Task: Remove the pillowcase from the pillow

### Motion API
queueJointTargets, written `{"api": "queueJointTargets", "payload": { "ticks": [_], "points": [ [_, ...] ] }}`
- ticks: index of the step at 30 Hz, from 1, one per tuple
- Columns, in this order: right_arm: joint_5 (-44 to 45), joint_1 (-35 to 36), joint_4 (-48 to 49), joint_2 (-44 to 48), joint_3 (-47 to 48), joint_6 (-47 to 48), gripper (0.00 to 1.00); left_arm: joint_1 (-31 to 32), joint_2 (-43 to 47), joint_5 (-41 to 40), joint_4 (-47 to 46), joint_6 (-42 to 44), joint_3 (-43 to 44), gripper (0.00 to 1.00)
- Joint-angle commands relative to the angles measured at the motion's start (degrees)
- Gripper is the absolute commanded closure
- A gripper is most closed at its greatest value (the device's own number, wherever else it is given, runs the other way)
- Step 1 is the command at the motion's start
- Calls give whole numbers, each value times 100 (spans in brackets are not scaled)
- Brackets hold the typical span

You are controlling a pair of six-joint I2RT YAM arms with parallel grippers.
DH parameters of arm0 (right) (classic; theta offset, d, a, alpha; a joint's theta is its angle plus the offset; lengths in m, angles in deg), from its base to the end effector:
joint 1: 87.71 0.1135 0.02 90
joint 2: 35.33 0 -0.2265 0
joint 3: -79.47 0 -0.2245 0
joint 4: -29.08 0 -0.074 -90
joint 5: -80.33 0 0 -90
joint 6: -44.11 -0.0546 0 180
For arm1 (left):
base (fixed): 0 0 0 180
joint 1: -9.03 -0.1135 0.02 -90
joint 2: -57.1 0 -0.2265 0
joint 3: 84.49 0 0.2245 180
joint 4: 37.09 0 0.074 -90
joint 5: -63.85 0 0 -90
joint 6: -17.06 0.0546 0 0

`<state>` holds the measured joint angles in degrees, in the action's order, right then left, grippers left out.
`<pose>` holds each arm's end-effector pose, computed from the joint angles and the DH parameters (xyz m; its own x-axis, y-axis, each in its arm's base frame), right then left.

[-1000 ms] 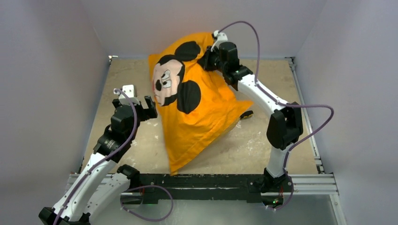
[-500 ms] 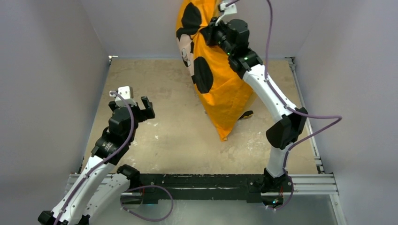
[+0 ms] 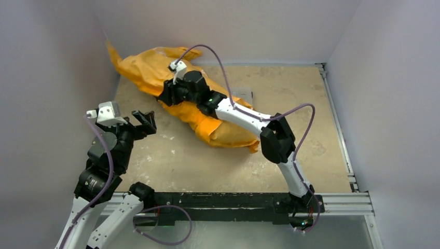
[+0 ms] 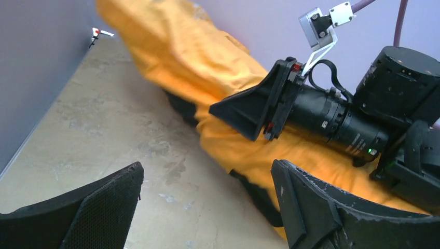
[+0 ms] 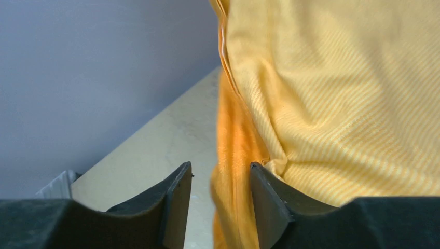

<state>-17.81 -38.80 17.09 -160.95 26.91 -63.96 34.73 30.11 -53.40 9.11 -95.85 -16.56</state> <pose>0.3243 0.3837 0.2821 -0.3702 0.0427 -0.9280 -0.7604 0.5600 0.3291 0.1098 -0.0251 0.3522 -0.0662 -0.3522 -0.9336 -0.0555 0.9355 -0.3490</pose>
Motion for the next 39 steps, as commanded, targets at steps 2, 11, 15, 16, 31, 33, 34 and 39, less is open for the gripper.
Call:
{"api": "queueJointTargets", "payload": {
  "ticks": [2, 11, 15, 16, 31, 33, 34, 39],
  "points": [
    [204, 40, -12, 433, 634, -123, 40, 32, -26, 35, 370, -56, 395, 6],
    [1342, -52, -664, 1586, 80, -191, 20, 32, -112, 230, 220, -84, 456, 6],
    [1400, -92, -755, 2212, -1000, -351, 18, 32, -284, 430, 169, -198, 274, 6],
    [1327, -92, -755, 2381, -1343, -378, 13, 32, -344, 459, 166, -241, 220, 6],
    [901, 23, -500, 4077, -5095, -1032, 1, 23, -1489, 438, -446, -2335, -1373, 3],
    [848, 20, -315, 3961, -5293, -1032, 3, 23, -1612, 618, -754, -2586, -1741, 3],
    [835, 20, -173, 3855, -5344, -1026, 5, 23, -1674, 690, -905, -2664, -1823, 3],
    [823, 23, 433, 3041, -5187, -969, 11, 23, -2108, 808, -1285, -3093, -2112, 1]
  ]
}}
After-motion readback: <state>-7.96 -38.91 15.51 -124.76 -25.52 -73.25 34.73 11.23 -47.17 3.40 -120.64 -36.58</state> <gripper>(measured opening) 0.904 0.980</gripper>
